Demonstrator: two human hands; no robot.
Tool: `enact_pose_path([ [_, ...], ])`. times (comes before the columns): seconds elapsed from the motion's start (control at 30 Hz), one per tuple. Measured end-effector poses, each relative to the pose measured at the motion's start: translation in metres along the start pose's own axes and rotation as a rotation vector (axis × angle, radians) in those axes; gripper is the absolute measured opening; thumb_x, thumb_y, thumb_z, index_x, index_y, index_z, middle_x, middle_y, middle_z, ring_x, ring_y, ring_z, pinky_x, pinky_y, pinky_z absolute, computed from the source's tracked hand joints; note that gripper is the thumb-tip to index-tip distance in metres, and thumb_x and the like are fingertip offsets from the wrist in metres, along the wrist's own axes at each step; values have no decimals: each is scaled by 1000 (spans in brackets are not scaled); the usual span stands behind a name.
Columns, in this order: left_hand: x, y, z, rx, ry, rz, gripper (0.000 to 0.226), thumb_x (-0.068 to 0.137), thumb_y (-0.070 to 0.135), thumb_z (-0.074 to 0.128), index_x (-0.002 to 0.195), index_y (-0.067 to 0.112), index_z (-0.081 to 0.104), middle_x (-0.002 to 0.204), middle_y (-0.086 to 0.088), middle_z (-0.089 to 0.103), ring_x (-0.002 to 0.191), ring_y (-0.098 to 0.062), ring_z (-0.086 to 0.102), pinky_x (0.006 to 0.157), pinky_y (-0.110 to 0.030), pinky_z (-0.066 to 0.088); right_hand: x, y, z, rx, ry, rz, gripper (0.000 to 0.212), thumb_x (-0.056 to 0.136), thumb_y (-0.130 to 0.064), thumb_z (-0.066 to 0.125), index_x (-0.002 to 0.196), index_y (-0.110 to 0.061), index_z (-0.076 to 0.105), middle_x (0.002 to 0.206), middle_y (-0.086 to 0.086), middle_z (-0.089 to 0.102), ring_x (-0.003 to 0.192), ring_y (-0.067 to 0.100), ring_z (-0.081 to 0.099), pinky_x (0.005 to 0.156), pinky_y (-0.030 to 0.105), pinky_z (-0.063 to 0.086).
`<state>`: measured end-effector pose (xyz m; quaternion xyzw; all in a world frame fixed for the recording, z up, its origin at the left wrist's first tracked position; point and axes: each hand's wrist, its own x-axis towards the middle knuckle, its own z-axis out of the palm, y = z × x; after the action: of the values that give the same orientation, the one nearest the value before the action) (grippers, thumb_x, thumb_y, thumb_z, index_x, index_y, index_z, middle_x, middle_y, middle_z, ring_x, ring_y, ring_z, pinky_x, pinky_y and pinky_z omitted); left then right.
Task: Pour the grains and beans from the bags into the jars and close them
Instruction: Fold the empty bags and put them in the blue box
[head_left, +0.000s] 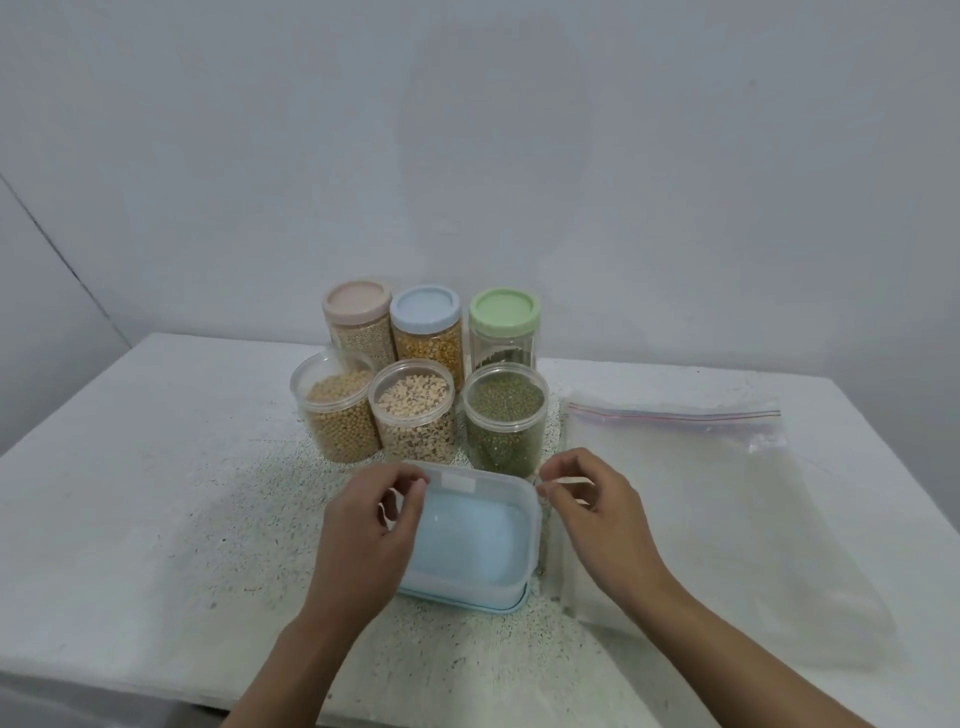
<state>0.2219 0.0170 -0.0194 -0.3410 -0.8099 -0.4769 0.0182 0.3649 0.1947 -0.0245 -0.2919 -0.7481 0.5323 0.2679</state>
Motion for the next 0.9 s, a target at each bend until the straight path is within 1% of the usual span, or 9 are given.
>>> enact_pose_path([
  [0.13, 3, 36, 29, -77, -137, 102, 14, 94, 10, 68, 94, 25, 71, 84, 14, 66, 85, -12, 62, 69, -18, 50, 6, 5, -40, -150, 107, -69, 20, 93, -5, 63, 88, -24, 67, 76, -4, 71, 73, 10, 67, 65, 18, 50],
  [0.27, -2, 63, 84, -104, -366, 110, 20, 100, 17, 60, 117, 27, 65, 111, 11, 61, 104, -2, 59, 92, -18, 49, 13, 40, -108, -489, 115, -42, 16, 97, -17, 61, 107, -29, 65, 93, -12, 70, 77, 8, 63, 74, 31, 50],
  [0.33, -9, 70, 112, -45, -488, 62, 33, 105, 25, 52, 137, 29, 52, 137, 10, 47, 124, 1, 47, 105, -12, 33, 13, 62, -137, -687, 48, -21, 25, 99, -26, 59, 123, -30, 62, 114, -11, 68, 99, 11, 62, 89, 32, 47],
  [0.4, -16, 73, 138, 28, -561, -10, 45, 107, 29, 46, 151, 27, 36, 154, 3, 29, 141, -8, 31, 109, -11, 18, 7, 81, -159, -814, 49, -27, 32, 99, -31, 60, 130, -27, 63, 129, -8, 65, 126, 17, 54, 104, 36, 41],
  [0.5, -27, 69, 165, 122, -628, -146, 57, 107, 31, 44, 158, 28, 17, 167, -13, 2, 156, -24, 1, 122, -30, 9, -2, 102, -180, -858, 88, 35, 38, 99, -37, 59, 136, -26, 61, 146, -2, 55, 143, 23, 38, 114, 40, 33],
  [0.57, -33, 63, 174, 158, -621, -190, 63, 106, 34, 47, 159, 30, 14, 169, -13, -6, 157, -26, -7, 125, -37, 5, -7, 111, -188, -805, 71, 116, 45, 100, -41, 57, 143, -31, 53, 158, -3, 42, 151, 23, 26, 120, 42, 27],
  [0.67, -38, 60, 181, 145, -542, -161, 62, 102, 31, 55, 155, 31, 24, 168, -11, 8, 157, -25, 2, 126, -39, 13, -10, 120, -194, -699, 13, 174, 52, 100, -44, 57, 149, -33, 45, 164, -6, 29, 155, 18, 16, 122, 37, 22],
  [0.77, -35, 60, 184, 120, -498, -144, 61, 98, 21, 61, 152, 22, 33, 161, -9, 28, 152, -22, 19, 121, -29, 17, -6, 126, -196, -634, 6, 164, 52, 99, -39, 61, 148, -31, 46, 165, -7, 28, 155, 15, 16, 119, 35, 26],
  [0.9, -23, 74, 195, 77, -442, -211, 63, 99, 19, 61, 155, 15, 32, 161, -4, 33, 148, -19, 30, 116, -24, 20, 15, 130, -207, -624, 2, 135, 53, 97, -29, 65, 147, -22, 49, 164, -2, 31, 154, 18, 22, 119, 28, 21],
])
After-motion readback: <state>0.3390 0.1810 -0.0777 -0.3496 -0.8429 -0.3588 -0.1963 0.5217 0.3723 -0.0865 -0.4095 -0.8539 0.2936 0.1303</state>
